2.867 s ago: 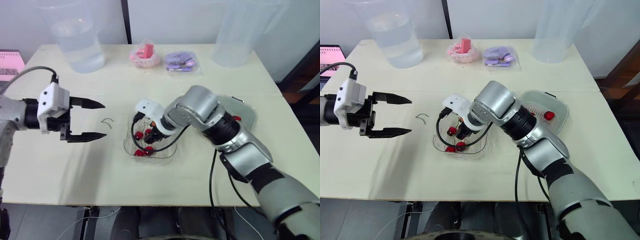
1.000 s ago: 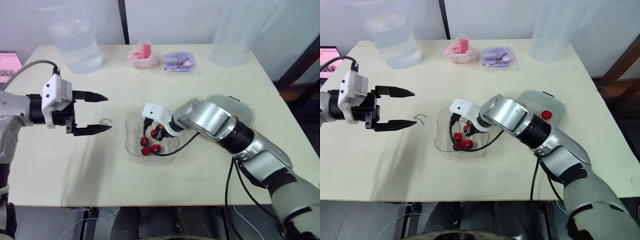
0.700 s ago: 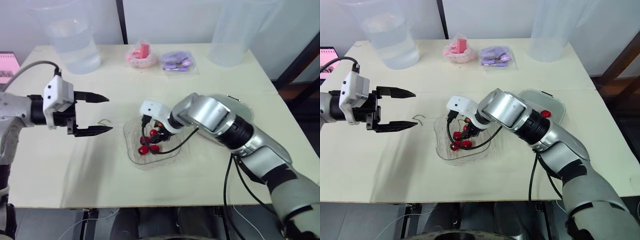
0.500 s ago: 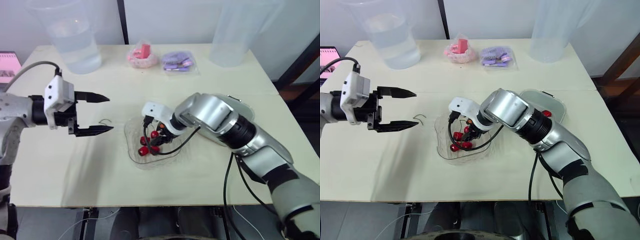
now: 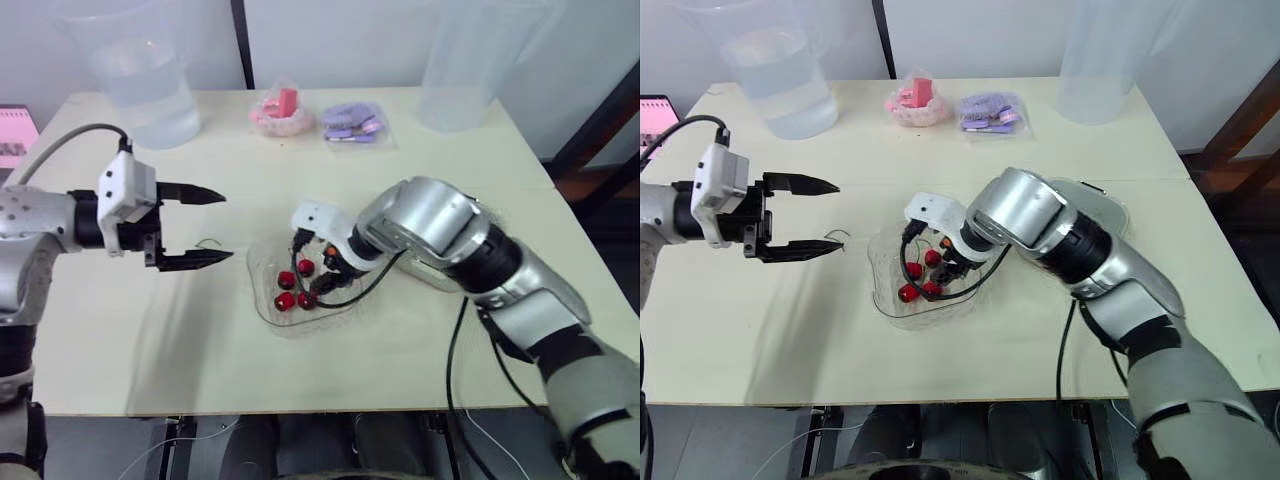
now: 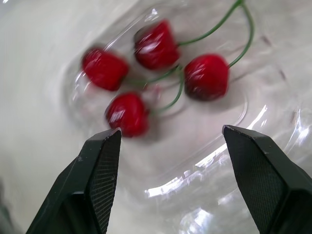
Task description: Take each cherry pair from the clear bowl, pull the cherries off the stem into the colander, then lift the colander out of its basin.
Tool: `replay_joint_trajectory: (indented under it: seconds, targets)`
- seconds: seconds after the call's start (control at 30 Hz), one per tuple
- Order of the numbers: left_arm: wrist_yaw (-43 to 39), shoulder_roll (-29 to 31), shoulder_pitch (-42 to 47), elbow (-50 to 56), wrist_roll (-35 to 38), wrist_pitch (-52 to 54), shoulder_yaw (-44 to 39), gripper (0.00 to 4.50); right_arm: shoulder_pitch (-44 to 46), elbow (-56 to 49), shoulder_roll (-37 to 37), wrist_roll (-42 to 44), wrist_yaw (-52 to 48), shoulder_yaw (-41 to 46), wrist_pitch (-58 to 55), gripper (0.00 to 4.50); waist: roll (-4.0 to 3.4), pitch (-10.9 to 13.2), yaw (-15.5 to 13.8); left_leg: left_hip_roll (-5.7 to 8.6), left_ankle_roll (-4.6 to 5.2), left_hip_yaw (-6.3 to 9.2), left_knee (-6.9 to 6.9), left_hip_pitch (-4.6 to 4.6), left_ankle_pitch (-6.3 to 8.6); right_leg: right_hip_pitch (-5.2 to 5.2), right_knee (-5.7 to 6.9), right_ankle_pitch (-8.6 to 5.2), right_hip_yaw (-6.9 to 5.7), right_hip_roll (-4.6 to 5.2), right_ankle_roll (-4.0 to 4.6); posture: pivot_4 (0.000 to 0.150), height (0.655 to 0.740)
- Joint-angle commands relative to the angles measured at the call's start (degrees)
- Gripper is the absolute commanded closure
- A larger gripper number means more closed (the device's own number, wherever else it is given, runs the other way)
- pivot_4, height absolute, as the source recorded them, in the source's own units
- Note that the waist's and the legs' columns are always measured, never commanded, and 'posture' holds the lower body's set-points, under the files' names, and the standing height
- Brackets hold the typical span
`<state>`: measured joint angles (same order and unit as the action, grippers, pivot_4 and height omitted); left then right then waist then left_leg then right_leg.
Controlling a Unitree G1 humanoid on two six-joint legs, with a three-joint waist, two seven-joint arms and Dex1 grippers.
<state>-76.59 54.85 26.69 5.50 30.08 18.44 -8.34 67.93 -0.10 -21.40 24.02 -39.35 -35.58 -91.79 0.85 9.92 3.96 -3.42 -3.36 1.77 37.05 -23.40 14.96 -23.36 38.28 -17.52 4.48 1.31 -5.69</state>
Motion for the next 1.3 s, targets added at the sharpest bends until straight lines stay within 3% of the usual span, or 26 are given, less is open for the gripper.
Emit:
replay_joint_trajectory:
  seconds: [0.03, 0.47, 0.93, 1.03, 1.1, 1.3]
  targets:
    - [0.28, 0.47, -0.05, 1.26, 0.21, -0.59, -1.21, 0.00, 0.49, 0.64, 0.81, -0.51, 2.79, 2.93, -0.69, 0.99, 0.00, 0.00, -0.22, 0.01, 0.00, 0.00, 0.00, -0.01, 0.00, 0.01, -0.02, 0.00, -0.01, 0.02, 0.00, 0.150, 0.7367]
    - [0.06, 0.67, 0.08, 1.23, 0.25, -0.49, -1.03, 0.00, -3.12, 6.23, 9.14, 0.70, 15.88, 10.34, -0.71, 0.99, 0.01, 0.00, 0.03, 0.02, 0.00, -0.01, -0.02, -0.03, 0.00, 0.00, -0.04, 0.00, -0.01, 0.04, -0.01, 0.150, 0.7367]
    - [0.33, 0.63, -0.55, 1.68, 0.36, -0.56, -1.42, 0.00, -3.45, 5.84, 9.16, 4.64, 20.43, 9.74, -0.71, 0.99, 0.01, 0.00, 0.02, 0.02, 0.00, -0.01, -0.04, -0.03, 0.00, 0.00, -0.06, 0.00, -0.01, 0.04, -0.01, 0.150, 0.7367]
    - [0.49, 0.64, -0.77, 1.90, 0.42, -0.56, -1.58, 0.00, -3.84, 6.05, 9.60, 4.72, 21.17, 9.59, -0.71, 1.80, 0.01, 0.00, 0.02, 0.02, 0.00, -0.01, -0.04, -0.03, 0.00, 0.00, -0.06, 0.00, -0.01, 0.04, -0.01, 0.150, 0.7367]
    - [0.58, 0.63, -0.84, 2.01, 0.50, -0.52, -1.62, 0.00, -3.92, 6.30, 9.87, 4.76, 21.66, 9.68, -0.71, 2.74, 0.01, 0.00, 0.02, 0.02, 0.00, 0.00, -0.04, -0.03, 0.00, 0.00, -0.06, 0.00, -0.01, 0.04, -0.01, 0.150, 0.7367]
    - [0.69, 0.70, -1.02, 2.12, 0.45, -0.61, -1.63, 0.00, -2.72, 6.67, 10.09, 5.19, 22.38, 10.93, -0.71, 2.74, 0.01, 0.00, 0.03, 0.02, 0.00, -0.01, -0.04, -0.03, 0.00, 0.00, -0.06, 0.00, -0.01, 0.03, -0.01, 0.150, 0.7367]
